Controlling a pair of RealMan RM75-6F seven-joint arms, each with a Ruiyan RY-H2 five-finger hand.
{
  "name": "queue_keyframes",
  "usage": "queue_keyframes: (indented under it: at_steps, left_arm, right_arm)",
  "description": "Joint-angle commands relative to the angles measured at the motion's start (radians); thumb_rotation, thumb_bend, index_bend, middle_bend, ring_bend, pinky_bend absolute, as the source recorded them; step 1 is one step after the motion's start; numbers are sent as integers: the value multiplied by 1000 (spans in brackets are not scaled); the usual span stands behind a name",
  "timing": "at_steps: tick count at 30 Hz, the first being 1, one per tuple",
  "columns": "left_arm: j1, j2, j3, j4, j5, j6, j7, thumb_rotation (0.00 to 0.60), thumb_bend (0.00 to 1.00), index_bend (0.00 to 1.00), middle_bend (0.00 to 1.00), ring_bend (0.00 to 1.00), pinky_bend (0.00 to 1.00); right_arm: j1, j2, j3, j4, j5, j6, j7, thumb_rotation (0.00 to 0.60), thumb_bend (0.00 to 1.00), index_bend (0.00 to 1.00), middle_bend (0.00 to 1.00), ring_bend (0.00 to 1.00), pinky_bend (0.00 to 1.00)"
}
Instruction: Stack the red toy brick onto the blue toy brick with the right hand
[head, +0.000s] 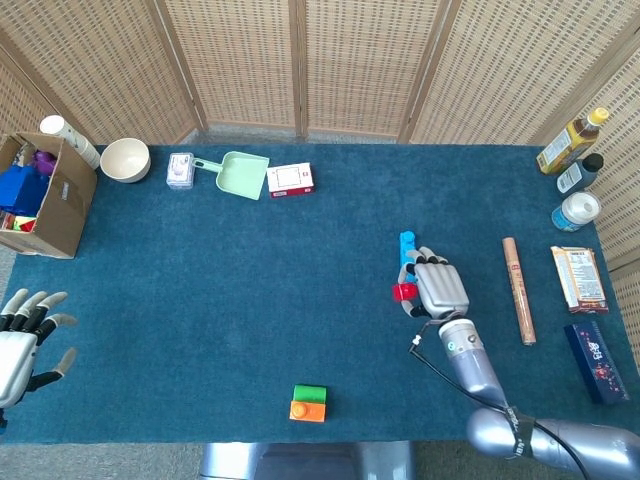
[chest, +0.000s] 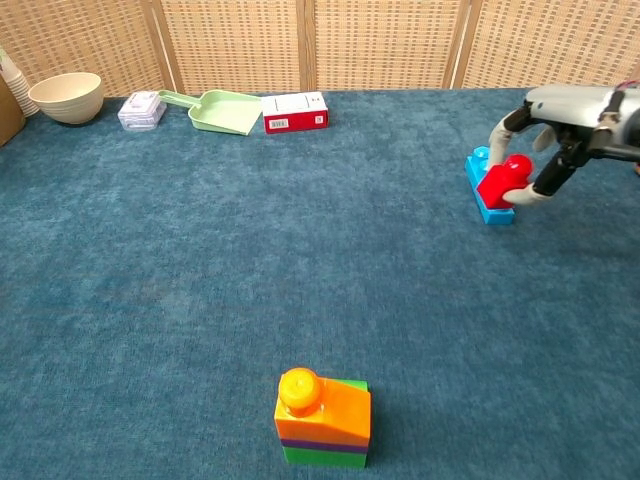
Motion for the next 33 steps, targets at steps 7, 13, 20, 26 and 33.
queue_keyframes:
  at_steps: [7,13,20,26,33]
  left_arm:
    - [4,6,3,24,-5,0,-30,574,414,371,180,139,0]
    - [-2,-7,4,41,5,-5,-44,565,414,371,179,138,0]
    - [1,-8,4,53,-2,-3,-54,568,414,371,179,138,0]
    - [-5,-10,5,54,0,-12,-55,569,414,371,179,139,0]
    - [-8,-7,3,59,-5,-17,-58,568,414,371,179,138,0]
  right_arm:
    - [48,-77,13,81,60,26,-44,600,291,529,184,105,210]
    - [64,-93,21,112,85,59,-81,600,286,529,184,105,211]
    - [78,-94,28,122,116,78,-121,600,279,528,184,105,211]
    - [93,-109,29,148,154,70,-147,600,274,525,182,105,211]
    - [107,-136,33,195,179,55,-156,600,271,525,182,105,211]
